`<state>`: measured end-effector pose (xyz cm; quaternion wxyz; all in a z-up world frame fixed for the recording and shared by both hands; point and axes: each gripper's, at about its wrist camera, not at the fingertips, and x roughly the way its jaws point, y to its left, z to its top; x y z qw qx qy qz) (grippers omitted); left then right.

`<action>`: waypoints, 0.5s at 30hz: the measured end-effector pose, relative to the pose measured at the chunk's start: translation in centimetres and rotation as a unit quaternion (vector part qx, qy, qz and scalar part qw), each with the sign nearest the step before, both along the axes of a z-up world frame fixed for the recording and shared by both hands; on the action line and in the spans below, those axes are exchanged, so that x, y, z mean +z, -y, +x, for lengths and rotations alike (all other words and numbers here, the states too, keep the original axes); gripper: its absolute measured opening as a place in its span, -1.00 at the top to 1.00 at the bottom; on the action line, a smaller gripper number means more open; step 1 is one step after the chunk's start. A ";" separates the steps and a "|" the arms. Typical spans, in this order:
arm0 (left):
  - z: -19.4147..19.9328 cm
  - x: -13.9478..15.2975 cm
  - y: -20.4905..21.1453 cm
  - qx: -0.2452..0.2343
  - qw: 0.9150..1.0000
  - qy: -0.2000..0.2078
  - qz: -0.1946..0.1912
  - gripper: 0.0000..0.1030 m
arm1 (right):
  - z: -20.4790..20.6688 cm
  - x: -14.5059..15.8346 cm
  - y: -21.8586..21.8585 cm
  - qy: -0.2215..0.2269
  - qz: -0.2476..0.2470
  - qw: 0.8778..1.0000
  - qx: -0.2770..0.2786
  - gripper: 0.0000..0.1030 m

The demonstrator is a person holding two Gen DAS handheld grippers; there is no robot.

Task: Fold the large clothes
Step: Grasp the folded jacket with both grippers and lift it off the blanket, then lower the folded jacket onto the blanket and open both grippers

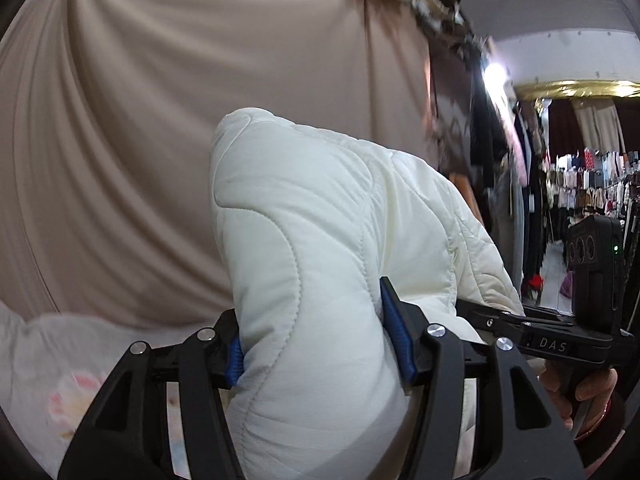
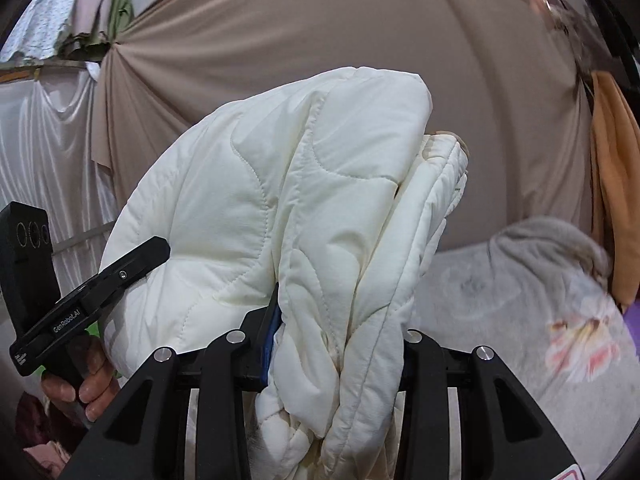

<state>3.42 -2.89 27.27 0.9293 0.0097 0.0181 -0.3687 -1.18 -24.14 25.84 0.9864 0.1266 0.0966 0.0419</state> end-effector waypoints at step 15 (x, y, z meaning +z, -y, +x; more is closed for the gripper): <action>7.9 0.3 -10.4 0.052 0.996 0.049 -0.058 -0.17 | 11.1 2.2 -8.7 0.035 -0.015 0.997 0.062 0.21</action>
